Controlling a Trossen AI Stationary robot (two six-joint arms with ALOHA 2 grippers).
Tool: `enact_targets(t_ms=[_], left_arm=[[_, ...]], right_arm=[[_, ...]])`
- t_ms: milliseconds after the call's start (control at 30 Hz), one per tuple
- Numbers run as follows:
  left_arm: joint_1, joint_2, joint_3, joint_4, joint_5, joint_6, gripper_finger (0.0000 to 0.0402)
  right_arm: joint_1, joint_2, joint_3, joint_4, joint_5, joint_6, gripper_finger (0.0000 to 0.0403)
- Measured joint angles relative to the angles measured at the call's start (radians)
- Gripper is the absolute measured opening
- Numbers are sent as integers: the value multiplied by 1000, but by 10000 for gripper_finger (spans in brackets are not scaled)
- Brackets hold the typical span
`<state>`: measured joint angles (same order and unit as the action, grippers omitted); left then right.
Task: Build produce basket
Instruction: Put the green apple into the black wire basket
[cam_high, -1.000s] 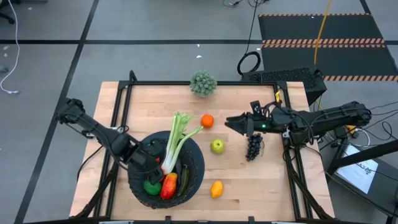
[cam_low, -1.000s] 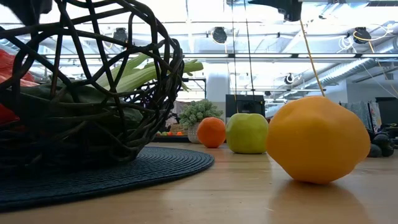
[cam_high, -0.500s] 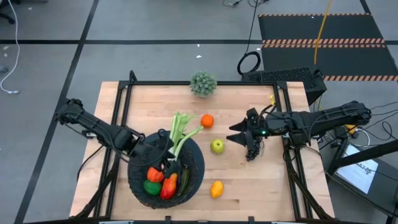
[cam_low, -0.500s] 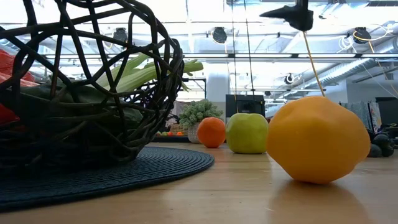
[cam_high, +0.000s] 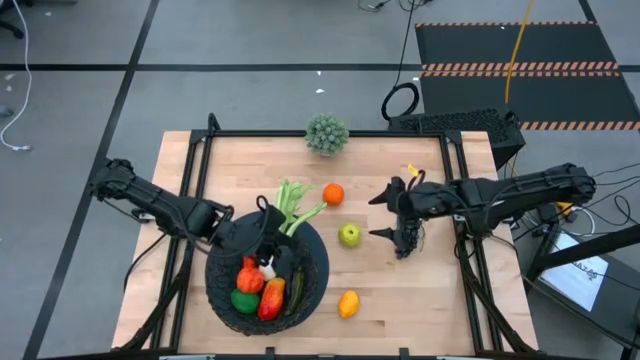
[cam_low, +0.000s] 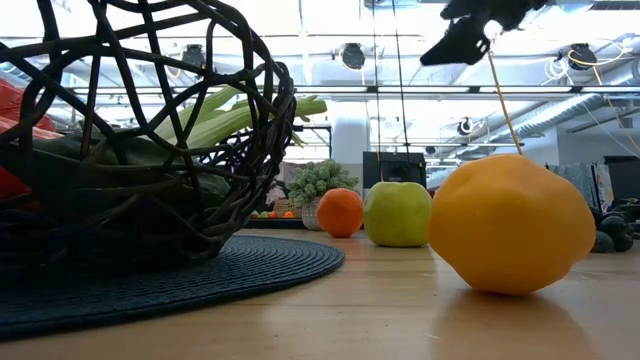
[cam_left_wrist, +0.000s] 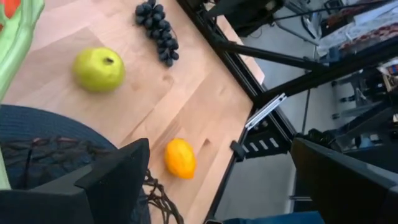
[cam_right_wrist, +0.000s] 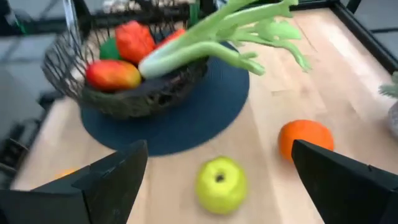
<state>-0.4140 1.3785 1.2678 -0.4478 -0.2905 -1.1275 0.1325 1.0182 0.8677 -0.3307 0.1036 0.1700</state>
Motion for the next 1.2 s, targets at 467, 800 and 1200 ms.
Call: enact_targets(t_ms=[467,800,1200], left_arm=[[46,6,0,61,-17,391,269],[55,6,0,64,-18,470,218],[62,6,0,78,-15,448,214]], right_arm=[[-44,151,-202,323,-98,-149,391],[-62,298,-278,478,-108,-193,398],[-77,486,-278,657,-136,-209,400]])
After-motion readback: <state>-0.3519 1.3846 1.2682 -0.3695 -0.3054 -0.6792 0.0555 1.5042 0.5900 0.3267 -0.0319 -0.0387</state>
